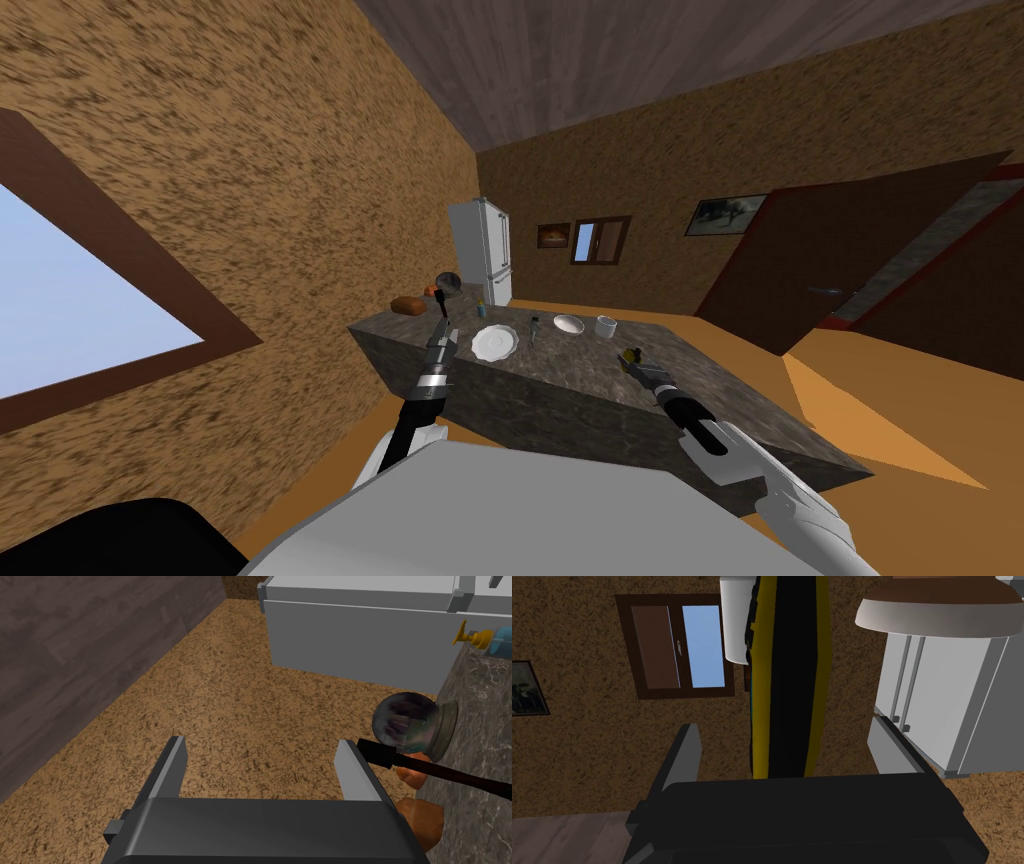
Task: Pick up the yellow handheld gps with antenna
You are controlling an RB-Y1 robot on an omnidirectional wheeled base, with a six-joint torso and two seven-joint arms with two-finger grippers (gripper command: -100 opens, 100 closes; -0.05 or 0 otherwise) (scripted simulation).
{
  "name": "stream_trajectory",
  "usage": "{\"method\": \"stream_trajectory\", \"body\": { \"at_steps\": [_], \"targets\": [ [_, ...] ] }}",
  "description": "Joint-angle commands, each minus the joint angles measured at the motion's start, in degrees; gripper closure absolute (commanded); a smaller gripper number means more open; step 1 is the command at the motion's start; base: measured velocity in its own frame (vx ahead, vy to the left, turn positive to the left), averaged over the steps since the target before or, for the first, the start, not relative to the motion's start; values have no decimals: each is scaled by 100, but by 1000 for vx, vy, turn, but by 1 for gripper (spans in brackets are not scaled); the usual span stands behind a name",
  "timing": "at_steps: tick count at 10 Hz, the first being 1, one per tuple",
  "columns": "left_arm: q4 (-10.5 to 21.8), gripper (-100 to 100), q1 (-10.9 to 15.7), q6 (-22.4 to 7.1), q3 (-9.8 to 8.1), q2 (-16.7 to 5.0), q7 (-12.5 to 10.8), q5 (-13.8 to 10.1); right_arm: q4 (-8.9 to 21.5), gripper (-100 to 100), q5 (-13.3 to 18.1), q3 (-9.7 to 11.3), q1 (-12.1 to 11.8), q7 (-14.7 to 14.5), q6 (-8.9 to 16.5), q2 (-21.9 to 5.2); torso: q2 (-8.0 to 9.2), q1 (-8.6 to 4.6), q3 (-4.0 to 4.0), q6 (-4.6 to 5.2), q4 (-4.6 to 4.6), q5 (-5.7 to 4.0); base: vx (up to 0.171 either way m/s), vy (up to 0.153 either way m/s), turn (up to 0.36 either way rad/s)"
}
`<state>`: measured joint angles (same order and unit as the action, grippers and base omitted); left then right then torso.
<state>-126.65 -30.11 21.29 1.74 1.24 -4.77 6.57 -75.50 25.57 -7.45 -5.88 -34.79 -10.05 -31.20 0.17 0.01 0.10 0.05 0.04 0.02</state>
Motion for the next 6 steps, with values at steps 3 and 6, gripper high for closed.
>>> {"method": "stream_trajectory", "body": {
  "at_steps": [3, 6],
  "targets": [
    [0, 0, 1, 0, 0, 0, 0, 0, 616, -100, -123, 11, 447, -136, -195, -72, 2, 3, 0, -3, 0, 1, -37, 14, 24],
    [0, 0, 1, 0, 0, 0, 0, 0, 1114, -100, -240, 35, 857, -263, -350, -137, 4, 5, 2, -3, 1, 2, -47, 19, 21]
  ]
}}
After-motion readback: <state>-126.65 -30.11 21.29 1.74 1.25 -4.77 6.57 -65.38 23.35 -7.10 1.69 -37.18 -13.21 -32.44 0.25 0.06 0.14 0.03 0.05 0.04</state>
